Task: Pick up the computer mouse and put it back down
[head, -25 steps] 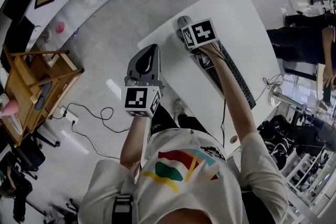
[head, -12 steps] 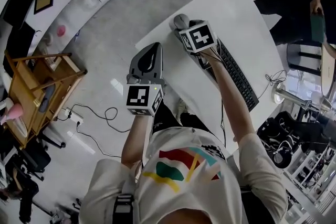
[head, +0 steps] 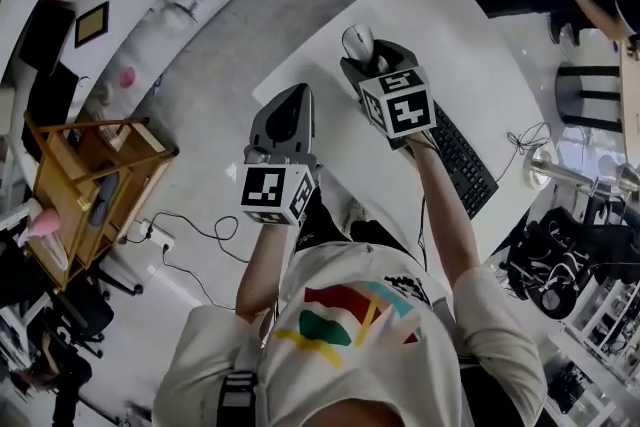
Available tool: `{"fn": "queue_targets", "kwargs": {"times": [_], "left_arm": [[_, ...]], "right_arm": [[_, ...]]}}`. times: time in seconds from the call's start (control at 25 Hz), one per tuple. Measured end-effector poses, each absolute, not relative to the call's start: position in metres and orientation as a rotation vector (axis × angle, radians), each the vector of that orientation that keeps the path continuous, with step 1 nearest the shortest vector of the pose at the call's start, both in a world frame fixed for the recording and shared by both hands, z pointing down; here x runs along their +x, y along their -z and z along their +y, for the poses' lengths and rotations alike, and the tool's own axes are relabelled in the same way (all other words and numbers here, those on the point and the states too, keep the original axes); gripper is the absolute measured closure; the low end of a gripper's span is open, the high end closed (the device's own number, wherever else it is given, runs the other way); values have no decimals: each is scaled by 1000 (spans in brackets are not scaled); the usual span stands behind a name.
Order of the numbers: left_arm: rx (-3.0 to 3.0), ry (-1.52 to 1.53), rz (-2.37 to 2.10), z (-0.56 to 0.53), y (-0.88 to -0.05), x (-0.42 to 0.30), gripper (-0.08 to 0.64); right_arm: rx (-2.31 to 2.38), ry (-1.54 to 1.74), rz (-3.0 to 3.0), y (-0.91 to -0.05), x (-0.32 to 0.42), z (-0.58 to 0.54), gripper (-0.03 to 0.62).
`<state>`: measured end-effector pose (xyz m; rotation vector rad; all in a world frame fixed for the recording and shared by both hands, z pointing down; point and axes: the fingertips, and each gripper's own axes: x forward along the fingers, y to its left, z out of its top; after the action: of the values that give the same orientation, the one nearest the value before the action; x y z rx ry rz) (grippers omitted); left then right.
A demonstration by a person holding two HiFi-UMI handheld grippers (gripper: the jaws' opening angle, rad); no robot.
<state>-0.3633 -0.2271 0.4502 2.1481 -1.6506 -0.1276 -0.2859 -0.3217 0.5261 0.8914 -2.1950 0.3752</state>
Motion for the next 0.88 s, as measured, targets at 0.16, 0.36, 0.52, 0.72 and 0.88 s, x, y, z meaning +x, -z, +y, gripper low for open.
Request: {"fn": "queue_targets", "kwargs": {"times": [0.16,0.36,0.52,0.72,0.88], "left_arm": [[2185,162,-1603,-224,-429,-335,515],[2288,206,-1517,-216,-389,-288,515],[2376,245,-1483,-212,-349,-254,515],[2515,288,-1422,-202,-297,-211,515],[2584,339,-1364,-198,-274,-176,515]], "right_arm": [[989,-308,-2294,-471,-261,-309,319],[1149,-273,-2445,-392,-212,-278,319],[1260,-252,-2531,-344,-167,-239,319],[1433,-235,-2601,-298,-110,-187,319],[1448,-206,-2652,-288,-81,-165,319]]}}
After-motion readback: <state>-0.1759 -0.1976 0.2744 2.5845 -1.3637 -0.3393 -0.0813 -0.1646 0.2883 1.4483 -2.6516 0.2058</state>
